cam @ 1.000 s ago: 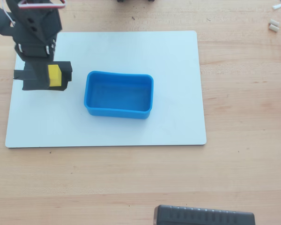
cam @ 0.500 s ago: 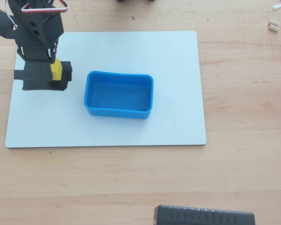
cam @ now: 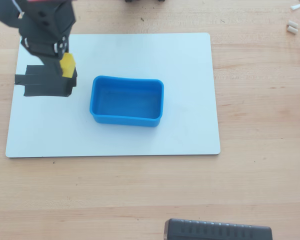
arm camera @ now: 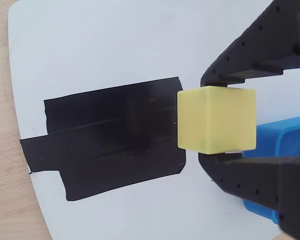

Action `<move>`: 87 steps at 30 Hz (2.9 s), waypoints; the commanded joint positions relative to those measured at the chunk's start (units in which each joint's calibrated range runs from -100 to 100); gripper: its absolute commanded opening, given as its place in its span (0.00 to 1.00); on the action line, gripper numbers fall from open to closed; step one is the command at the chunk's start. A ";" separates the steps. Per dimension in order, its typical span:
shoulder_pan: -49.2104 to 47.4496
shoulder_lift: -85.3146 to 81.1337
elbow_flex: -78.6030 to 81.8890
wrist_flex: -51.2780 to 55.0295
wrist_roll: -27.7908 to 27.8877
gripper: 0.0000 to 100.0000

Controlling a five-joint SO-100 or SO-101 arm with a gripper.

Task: Pick up yellow cube and drop it in the blue rectangular bin

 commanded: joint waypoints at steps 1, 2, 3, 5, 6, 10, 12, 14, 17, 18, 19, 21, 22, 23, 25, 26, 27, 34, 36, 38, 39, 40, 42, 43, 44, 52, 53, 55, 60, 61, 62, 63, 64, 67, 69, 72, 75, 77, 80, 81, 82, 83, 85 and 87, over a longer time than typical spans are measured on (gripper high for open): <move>-3.95 -8.33 -6.77 4.69 -2.44 0.12; -4.98 -9.07 -7.77 6.01 -3.13 0.12; -6.10 -9.45 -9.41 7.74 -3.91 0.12; -7.90 -9.63 -12.95 11.37 -5.32 0.12; -8.67 -10.10 -13.86 12.53 -5.96 0.12; -13.56 -13.72 -13.50 15.42 -7.86 0.12; -16.39 -14.83 -13.32 15.59 -8.64 0.12; -18.79 -14.93 -11.59 14.10 -9.43 0.11; -21.36 -18.74 -2.13 7.08 -9.67 0.11; -21.70 -20.31 1.14 4.77 -9.72 0.11; -21.79 -21.34 3.96 2.62 -9.77 0.11; -21.36 -21.89 7.32 -0.68 -9.77 0.11; -21.02 -22.08 8.59 -2.17 -9.77 0.11; -20.68 -22.73 10.32 -4.15 -9.52 0.11; -20.50 -24.31 13.77 -7.70 -9.18 0.11; -20.59 -24.77 15.05 -8.86 -9.04 0.11; -21.02 -25.52 16.50 -10.26 -8.94 0.11; -22.99 -30.07 25.23 -17.94 -8.64 0.11; -22.99 -30.16 27.59 -19.92 -8.55 0.11; -22.91 -29.88 27.96 -20.00 -8.40 0.15; -22.82 -30.25 28.14 -20.00 -8.16 0.22; -22.65 -30.35 28.14 -19.76 -8.06 0.25; -22.39 -30.35 28.14 -19.51 -7.91 0.30; -22.22 -30.53 28.23 -19.43 -7.86 0.31; -22.13 -30.90 28.50 -19.43 -7.86 0.33; -22.05 -43.07 33.77 -16.54 -8.30 0.19; -21.70 -45.58 35.14 -15.79 -8.40 0.15; -21.36 -51.25 38.96 -15.21 -8.40 0.09; -23.08 -60.82 48.50 -14.97 -8.40 0.00; -24.19 -63.32 50.59 -14.97 -8.40 0.00; -25.39 -65.28 52.32 -14.97 -8.45 0.00; -26.51 -66.85 53.96 -14.88 -8.45 0.00; -27.02 -67.41 54.87 -14.88 -8.55 0.00; -27.19 -69.08 57.77 -15.96 -8.60 0.00; -27.97 -73.54 61.41 -16.78 -8.50 0.00; -28.91 -76.14 65.68 -18.52 -8.45 0.00; -28.57 -76.33 68.14 -19.67 -8.35 0.00; -28.57 -77.82 70.87 -20.58 -8.30 0.00; -29.25 -82.37 75.77 -20.91 -8.25 0.00; -29.34 -83.76 77.14 -20.91 -8.25 0.00; -29.25 -84.50 77.87 -20.91 -8.25 0.00; -29.08 -84.60 78.23 -20.91 -8.25 0.00; -29.08 -84.60 79.14 -21.16 -8.21 0.00; -28.74 -84.60 80.05 -21.41 -8.21 0.00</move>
